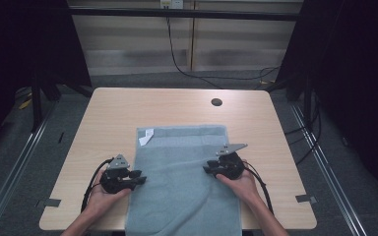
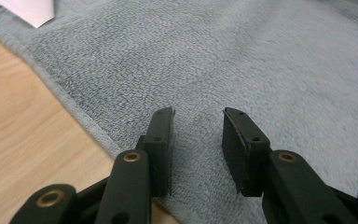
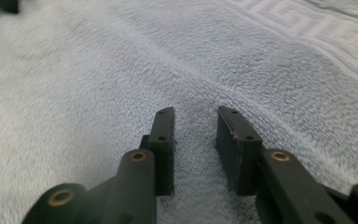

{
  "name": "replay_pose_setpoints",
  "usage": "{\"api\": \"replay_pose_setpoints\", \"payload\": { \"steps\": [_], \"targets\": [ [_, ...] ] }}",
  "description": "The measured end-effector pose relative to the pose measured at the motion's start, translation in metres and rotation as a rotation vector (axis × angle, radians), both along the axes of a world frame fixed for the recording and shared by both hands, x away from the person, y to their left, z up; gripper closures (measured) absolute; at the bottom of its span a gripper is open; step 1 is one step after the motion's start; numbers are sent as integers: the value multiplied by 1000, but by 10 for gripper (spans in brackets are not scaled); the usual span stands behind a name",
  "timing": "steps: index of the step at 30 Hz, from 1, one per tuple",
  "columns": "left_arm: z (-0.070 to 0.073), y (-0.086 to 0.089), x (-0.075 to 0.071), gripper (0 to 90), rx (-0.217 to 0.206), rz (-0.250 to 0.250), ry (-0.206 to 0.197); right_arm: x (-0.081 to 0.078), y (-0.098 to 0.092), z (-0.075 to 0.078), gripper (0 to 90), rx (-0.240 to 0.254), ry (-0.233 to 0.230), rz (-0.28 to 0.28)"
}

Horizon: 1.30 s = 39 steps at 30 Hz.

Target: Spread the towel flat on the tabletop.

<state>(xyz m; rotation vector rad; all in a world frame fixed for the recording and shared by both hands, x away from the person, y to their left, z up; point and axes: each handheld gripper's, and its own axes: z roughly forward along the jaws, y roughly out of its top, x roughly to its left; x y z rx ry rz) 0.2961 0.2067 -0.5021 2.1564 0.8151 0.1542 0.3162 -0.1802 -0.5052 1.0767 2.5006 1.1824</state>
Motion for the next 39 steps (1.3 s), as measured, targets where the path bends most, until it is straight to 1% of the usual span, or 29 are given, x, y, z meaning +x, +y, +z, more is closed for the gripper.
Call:
{"api": "replay_pose_setpoints", "payload": {
  "steps": [1, 2, 4, 6, 7, 8, 9, 10, 11, 12, 13, 15, 16, 17, 18, 19, 20, 21, 22, 23, 24, 25, 26, 29, 30, 32, 34, 37, 39],
  "targets": [
    [0, 2, -2, 631, -5, -1, 6, 1, 2, 0, 579, 13, 12, -3],
    [0, 4, -3, 617, -10, 0, 14, 0, 4, 1, 572, 14, 22, 5],
    [1, 6, -2, 607, 1, 10, 7, -4, 6, 4, 537, 0, 45, 34],
    [-1, 7, 4, 614, -13, 19, 5, -11, 7, 6, 530, -11, 66, 62],
    [0, 8, 9, 633, -10, 29, 9, -13, 7, 8, 530, -31, 73, 62],
    [0, 8, 12, 637, -2, 36, 7, -16, 5, 9, 526, -34, 81, 64],
    [1, 7, 17, 636, 23, 51, 2, -17, 3, 10, 527, -35, 79, 68],
    [1, 7, 20, 621, 22, 71, -5, -20, 1, 10, 525, -36, 84, 65],
    [1, 7, 24, 582, -1, 83, 17, -22, -2, 11, 518, -38, 84, 68],
    [1, 6, 26, 577, -7, 74, 30, -23, -5, 12, 517, -30, 69, 65],
    [3, 6, 30, 581, 0, 63, 22, -22, -8, 12, 518, -27, 56, 63],
    [7, 5, 39, 585, -16, 77, 5, -18, -16, 15, 526, -32, 38, 22],
    [8, 5, 46, 585, -27, 81, 1, -13, -21, 15, 530, -14, 30, -1],
    [8, 5, 52, 586, -41, 95, -18, -8, -26, 15, 531, 1, 22, -23],
    [7, 5, 59, 588, -36, 109, -3, -3, -29, 14, 532, 6, 7, -52],
    [6, 5, 64, 588, -36, 117, -6, 2, -33, 12, 532, 18, 0, -76],
    [3, 5, 69, 588, -45, 126, -20, 7, -34, 10, 531, 20, 8, -91],
    [0, 5, 73, 588, -51, 146, -4, 11, -35, 7, 530, 17, 9, -108],
    [-3, 5, 78, 587, -46, 155, 6, 16, -36, 5, 530, 20, -1, -123],
    [-5, 5, 81, 591, -48, 150, -5, 20, -36, 3, 530, 19, 1, -135],
    [-6, 6, 85, 606, -48, 145, -4, 24, -36, 2, 530, 25, -5, -145],
    [-7, 6, 87, 606, -59, 157, -5, 28, -36, -1, 531, 26, 8, -151],
    [-8, 6, 88, 605, -69, 157, -10, 32, -36, -4, 536, 32, -6, -163],
    [-7, 6, 84, 603, -50, 139, -17, 32, -36, -5, 522, 44, -4, -167],
    [-7, 7, 81, 602, -38, 126, -21, 30, -36, -5, 521, 40, -4, -165],
    [-7, 9, 72, 600, -36, 99, -26, 24, -37, -3, 516, 16, 1, -151],
    [-6, 11, 61, 600, -39, 85, -20, 14, -38, -2, 516, 8, 1, -131],
    [-6, 11, 37, 592, -27, 63, -41, -1, -40, -2, 515, 12, 3, -106],
    [-3, 9, 23, 570, 3, 36, -42, -13, -40, 0, 505, 22, 23, -88]
  ]
}}
